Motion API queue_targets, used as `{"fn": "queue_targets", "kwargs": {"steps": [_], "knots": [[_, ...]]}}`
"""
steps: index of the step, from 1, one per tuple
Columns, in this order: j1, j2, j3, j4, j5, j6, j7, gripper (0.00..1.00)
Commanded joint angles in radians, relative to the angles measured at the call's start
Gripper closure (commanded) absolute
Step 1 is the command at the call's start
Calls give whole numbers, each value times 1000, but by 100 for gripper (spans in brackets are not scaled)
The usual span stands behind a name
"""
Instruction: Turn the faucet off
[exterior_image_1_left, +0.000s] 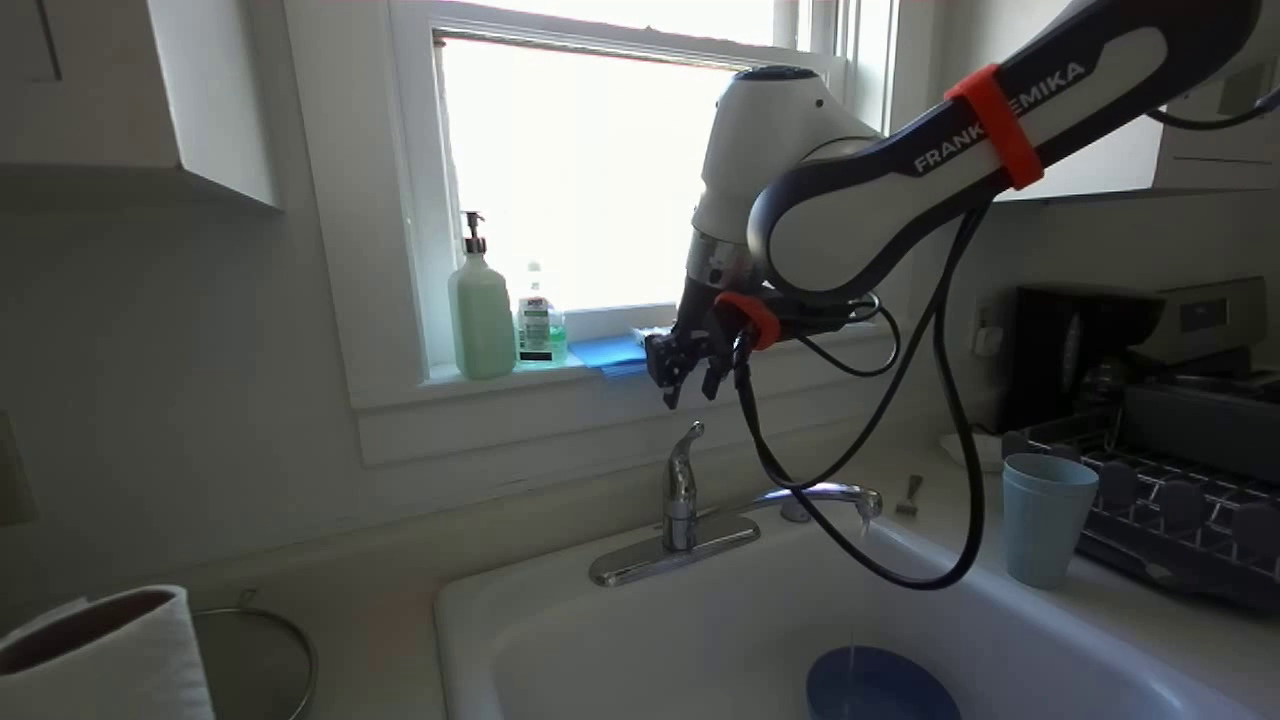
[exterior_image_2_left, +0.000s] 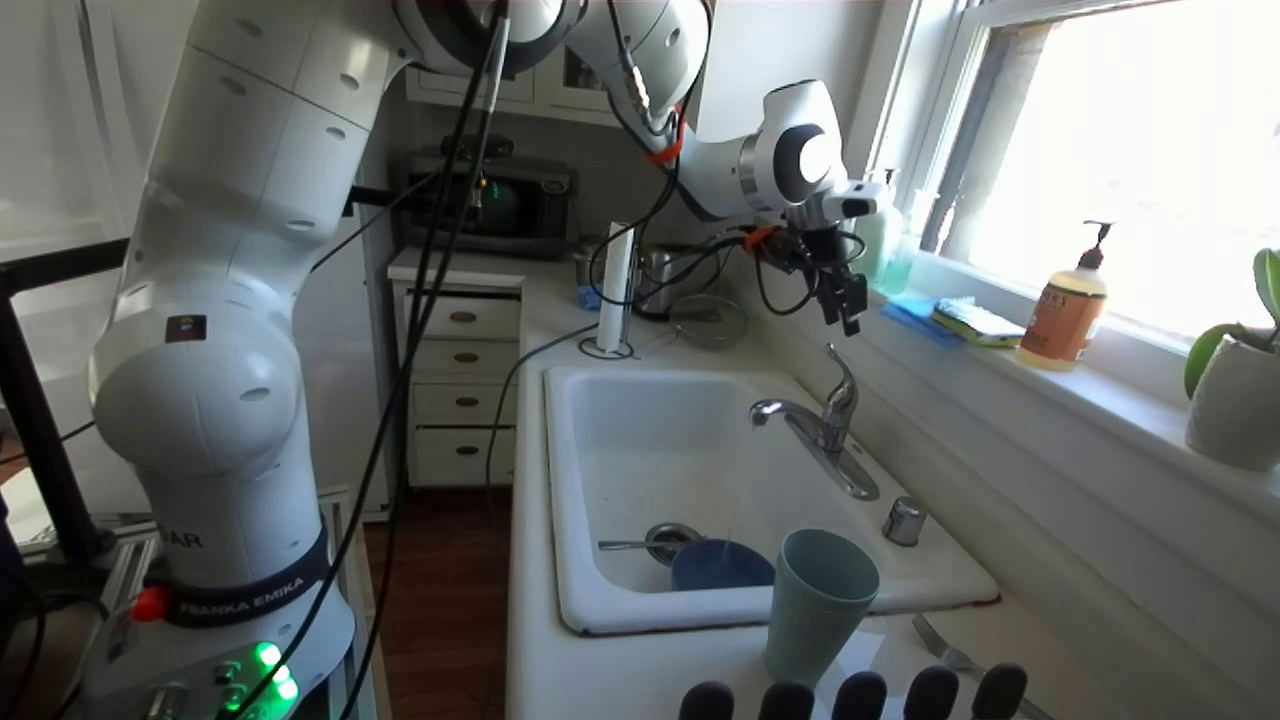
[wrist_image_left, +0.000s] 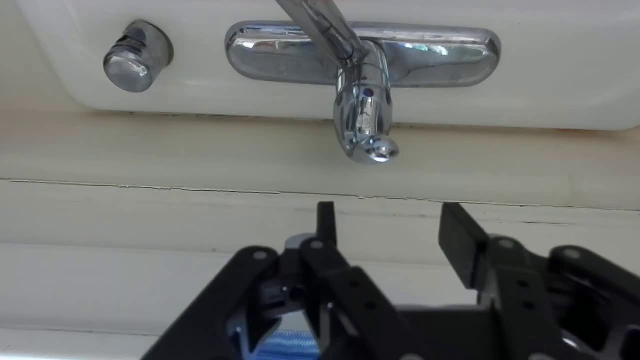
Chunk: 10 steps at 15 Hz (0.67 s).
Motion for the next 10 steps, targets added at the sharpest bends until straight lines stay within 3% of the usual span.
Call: {"fn": "queue_targets", "kwargs": {"steps": [1,4,5,10], "knots": [[17,45,-16,38,51,46,-50,73],[21,59,-18,43,83,35,-80,95],[22,62,-16,44,95,28,-93,99],[30,69,-23,50,122,-21,-132,100]]}}
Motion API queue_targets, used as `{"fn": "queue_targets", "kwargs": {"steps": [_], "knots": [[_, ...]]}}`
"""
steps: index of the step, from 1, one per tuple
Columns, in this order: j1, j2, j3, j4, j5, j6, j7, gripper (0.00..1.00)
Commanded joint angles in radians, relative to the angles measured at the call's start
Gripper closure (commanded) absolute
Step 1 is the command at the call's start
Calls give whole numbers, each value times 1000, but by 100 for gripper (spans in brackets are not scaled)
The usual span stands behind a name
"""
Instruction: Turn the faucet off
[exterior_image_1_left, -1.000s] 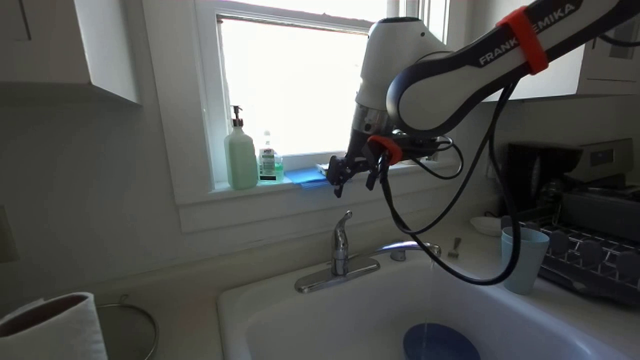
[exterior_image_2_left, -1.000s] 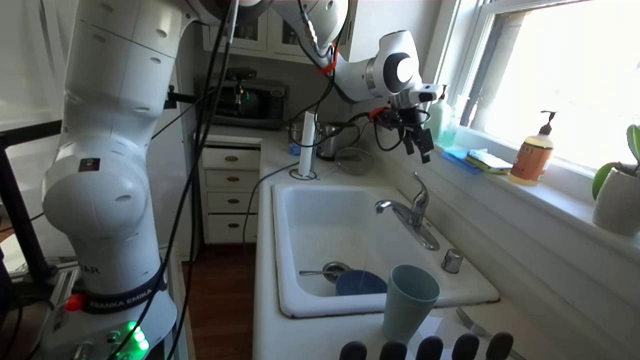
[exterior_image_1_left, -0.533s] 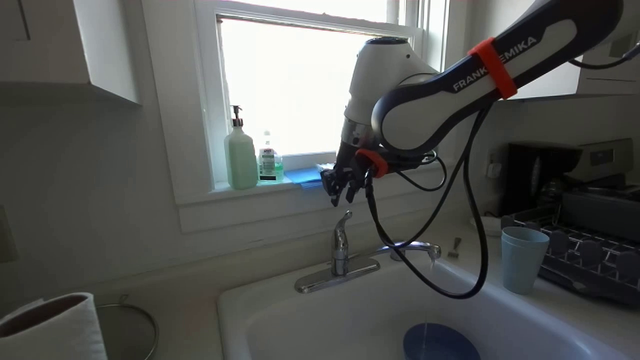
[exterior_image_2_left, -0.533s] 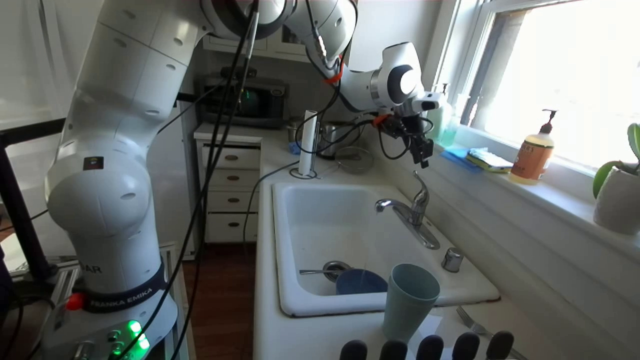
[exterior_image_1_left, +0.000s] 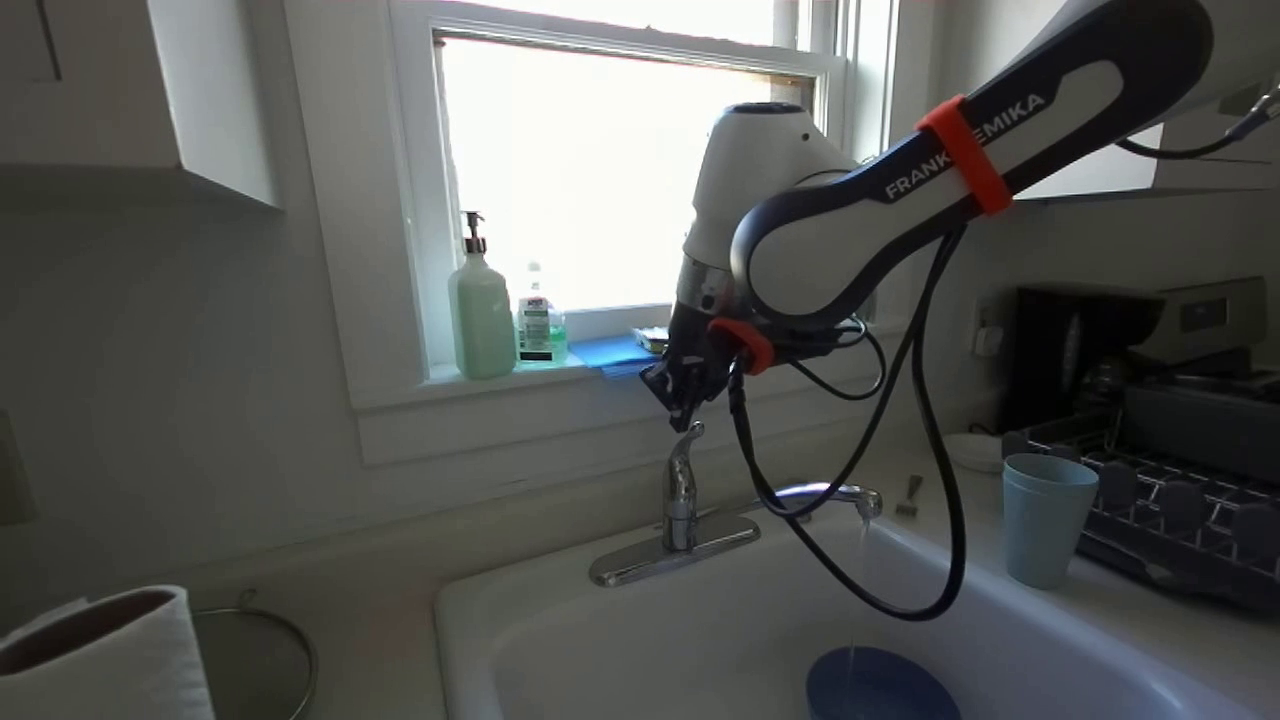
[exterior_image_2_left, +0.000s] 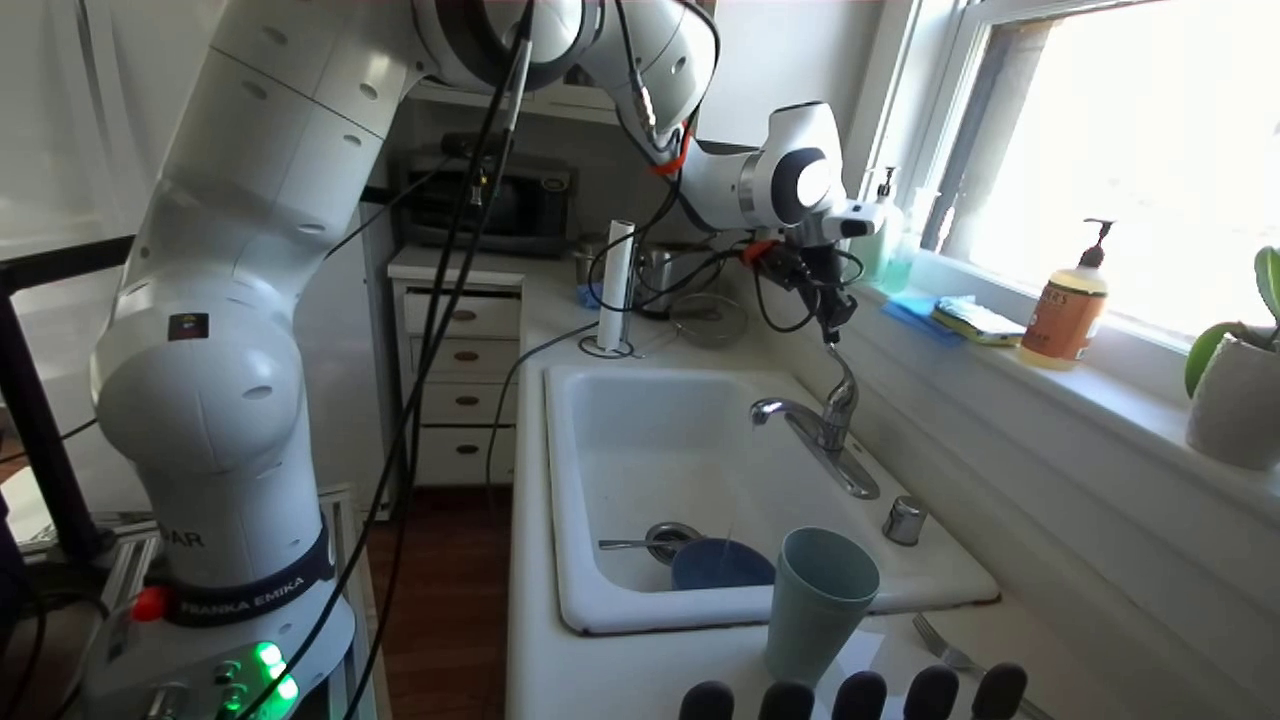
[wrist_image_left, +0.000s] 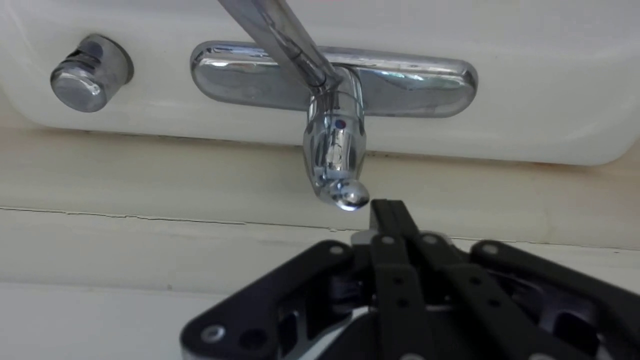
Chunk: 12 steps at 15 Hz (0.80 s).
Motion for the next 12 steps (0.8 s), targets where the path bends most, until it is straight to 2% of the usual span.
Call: {"fn": "queue_targets", "kwargs": {"steps": [1,7,12], "knots": [[25,18,-23,38,36,-55,-41,100],[34,22,-25,41,31,-113,-51,100],[38,-12,-38,23,9,-19,-31,100]]}}
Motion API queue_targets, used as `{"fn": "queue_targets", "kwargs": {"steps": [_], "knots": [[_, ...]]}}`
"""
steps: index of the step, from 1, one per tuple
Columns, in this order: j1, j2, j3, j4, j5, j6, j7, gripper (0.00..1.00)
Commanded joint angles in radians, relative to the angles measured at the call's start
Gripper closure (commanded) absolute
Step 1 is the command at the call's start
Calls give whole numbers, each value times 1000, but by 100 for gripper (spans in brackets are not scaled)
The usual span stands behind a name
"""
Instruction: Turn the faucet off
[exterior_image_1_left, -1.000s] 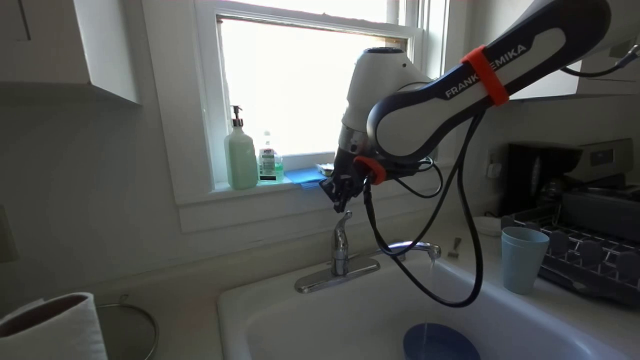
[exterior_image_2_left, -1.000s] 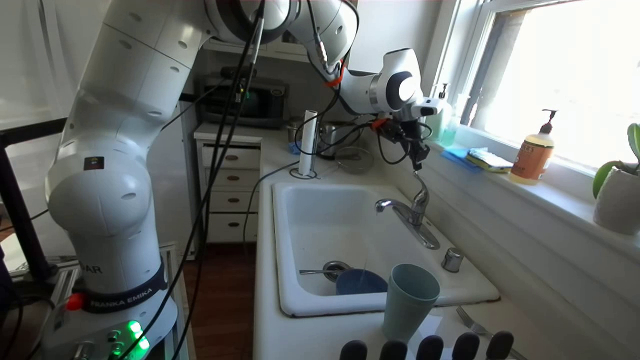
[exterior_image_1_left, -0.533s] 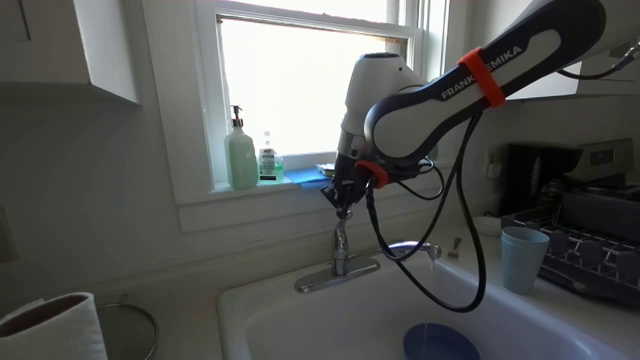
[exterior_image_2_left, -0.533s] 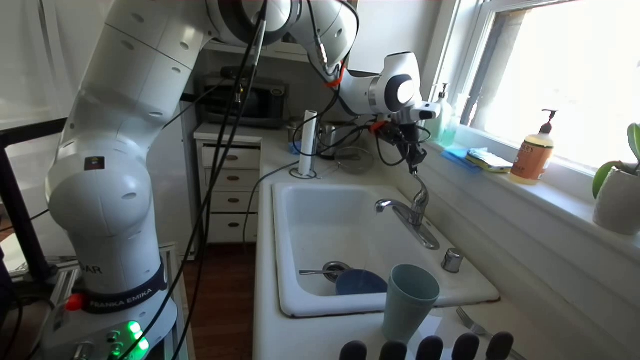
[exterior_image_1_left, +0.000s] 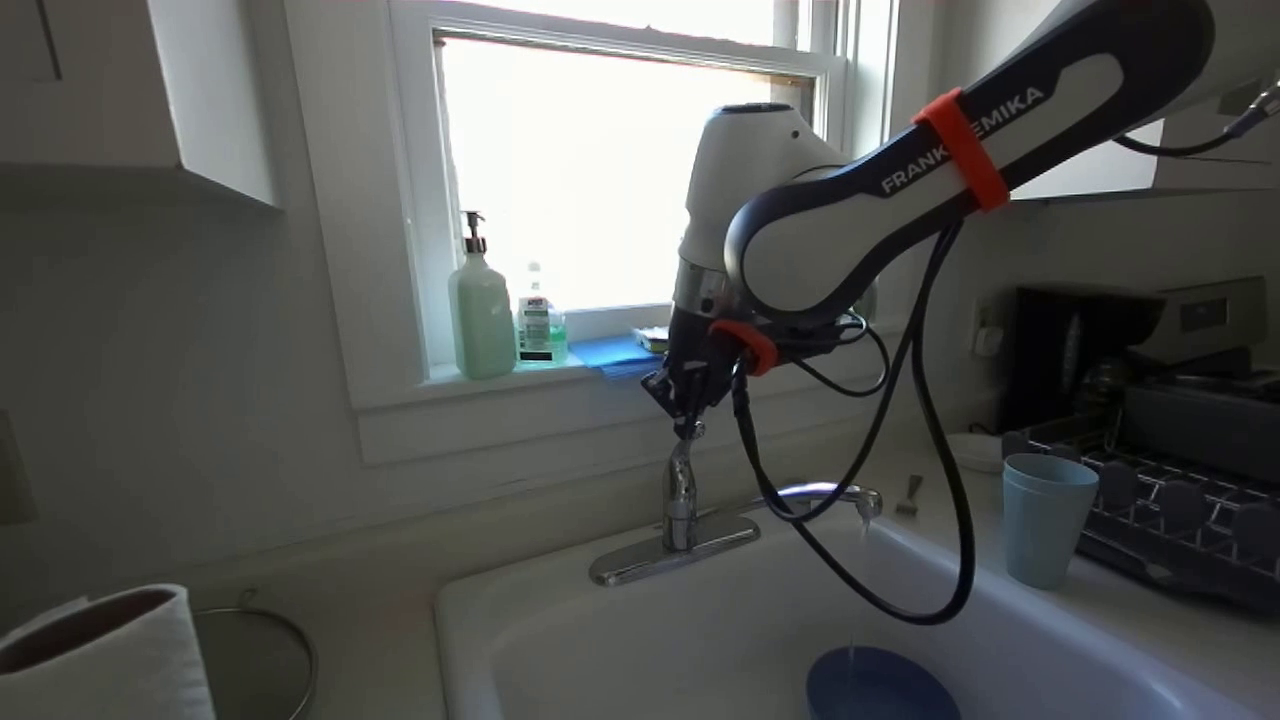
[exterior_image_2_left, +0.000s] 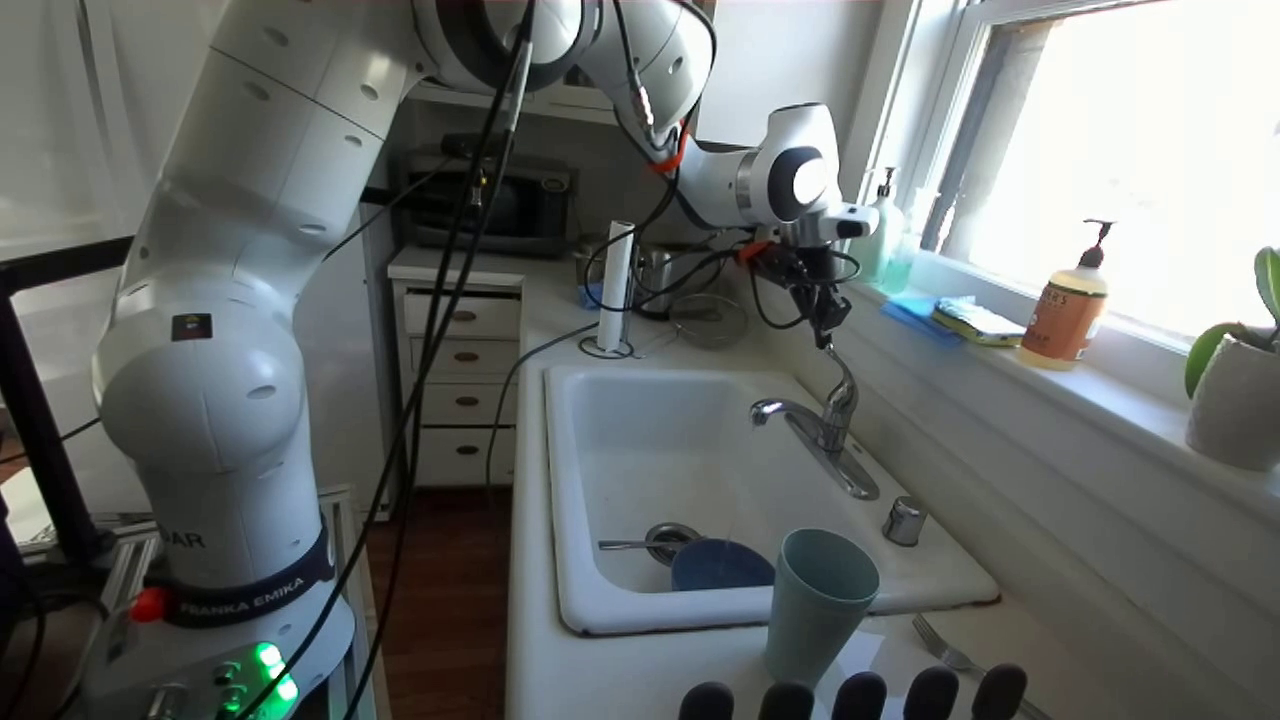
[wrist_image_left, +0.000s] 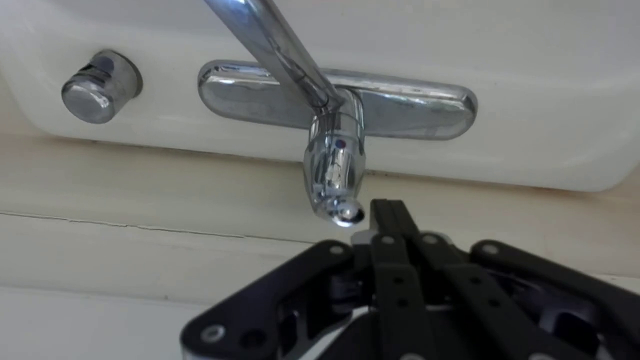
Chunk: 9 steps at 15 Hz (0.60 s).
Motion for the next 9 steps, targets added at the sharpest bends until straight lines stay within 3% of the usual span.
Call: {"fn": "queue_targets", "kwargs": {"steps": [1,9], "knots": [[24,-16,-40,15,-6,44,4,100],[-2,6,-11,16,80,-6,-97,100]]}}
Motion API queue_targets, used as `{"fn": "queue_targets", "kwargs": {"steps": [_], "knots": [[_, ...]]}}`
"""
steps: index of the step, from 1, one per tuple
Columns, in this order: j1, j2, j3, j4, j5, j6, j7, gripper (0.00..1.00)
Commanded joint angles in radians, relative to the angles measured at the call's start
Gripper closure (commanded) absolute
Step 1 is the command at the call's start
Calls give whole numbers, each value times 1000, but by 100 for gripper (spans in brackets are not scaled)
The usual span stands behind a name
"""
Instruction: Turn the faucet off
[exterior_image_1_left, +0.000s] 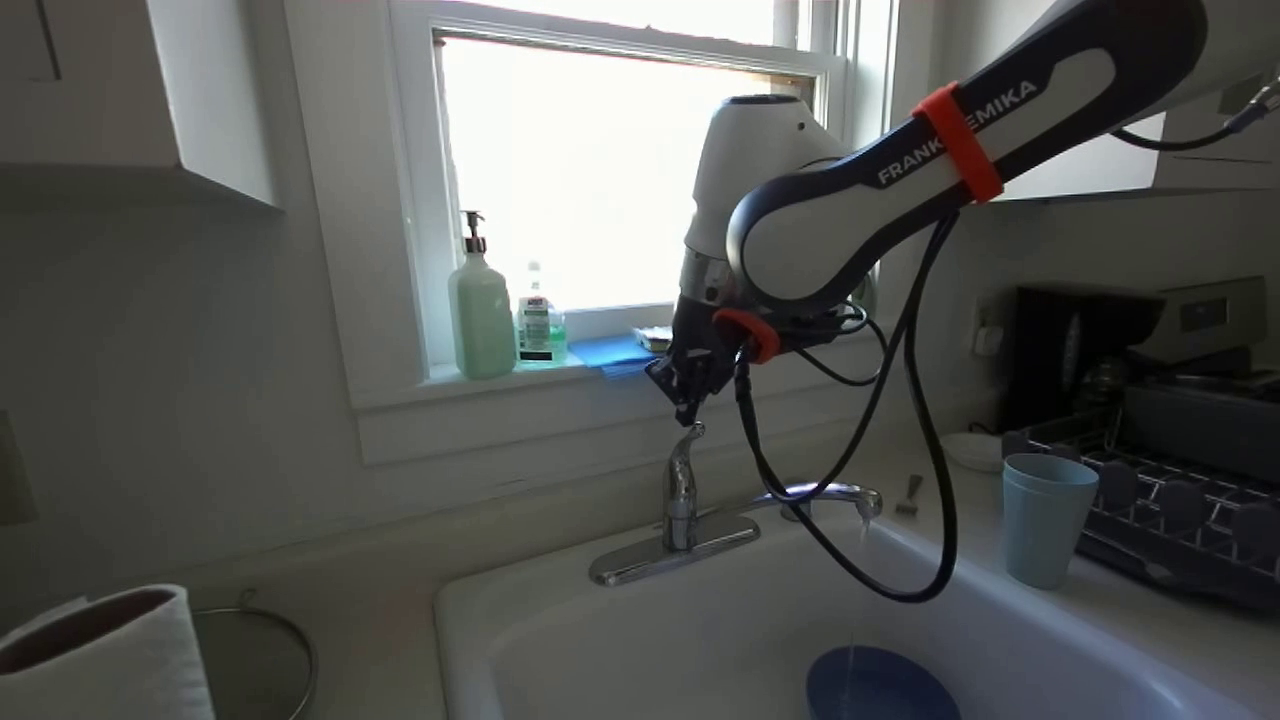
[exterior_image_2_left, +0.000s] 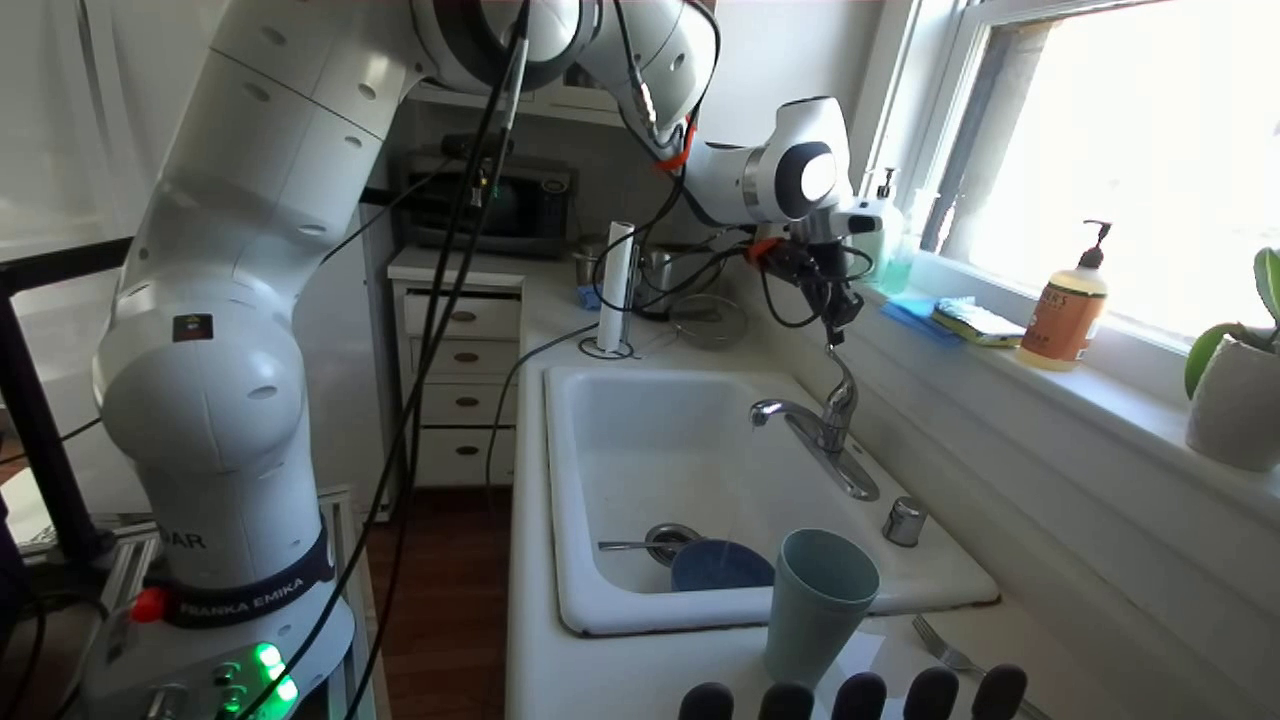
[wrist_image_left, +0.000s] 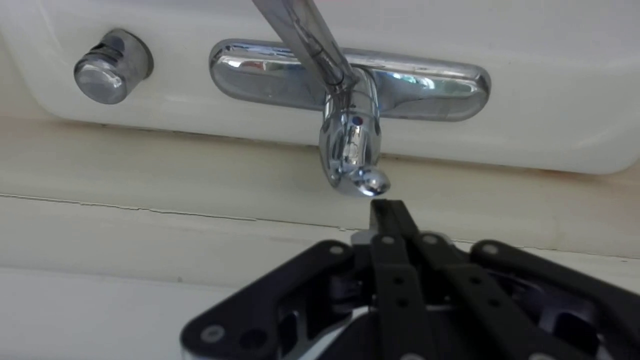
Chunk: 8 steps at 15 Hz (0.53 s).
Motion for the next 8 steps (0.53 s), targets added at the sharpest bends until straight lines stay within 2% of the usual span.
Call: {"fn": "queue_targets", "kwargs": {"steps": [1,5,8], "knots": [[-8,8,20,4,70,-27,-81,100],[-5,22,19,18,84,-151,-118,100],[-5,23,20,18,79,-194,-124,100]]}}
